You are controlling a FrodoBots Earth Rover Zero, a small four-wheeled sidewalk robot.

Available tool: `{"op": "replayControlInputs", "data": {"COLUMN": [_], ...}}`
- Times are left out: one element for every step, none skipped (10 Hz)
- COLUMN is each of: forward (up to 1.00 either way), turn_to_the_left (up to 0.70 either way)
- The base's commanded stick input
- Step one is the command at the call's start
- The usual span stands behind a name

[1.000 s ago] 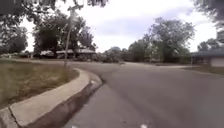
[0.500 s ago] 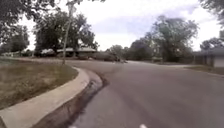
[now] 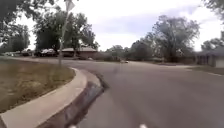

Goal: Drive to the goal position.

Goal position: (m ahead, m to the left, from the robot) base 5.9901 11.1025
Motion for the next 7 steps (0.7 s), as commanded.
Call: {"op": "replayControlInputs", "data": {"forward": [0.7, 0.7, 0.7, 0.7, 0.7, 0.7, 0.7], "turn_to_the_left": [0.0, -0.01, -0.3, -0.35, -0.35, -0.35, -0.17]}}
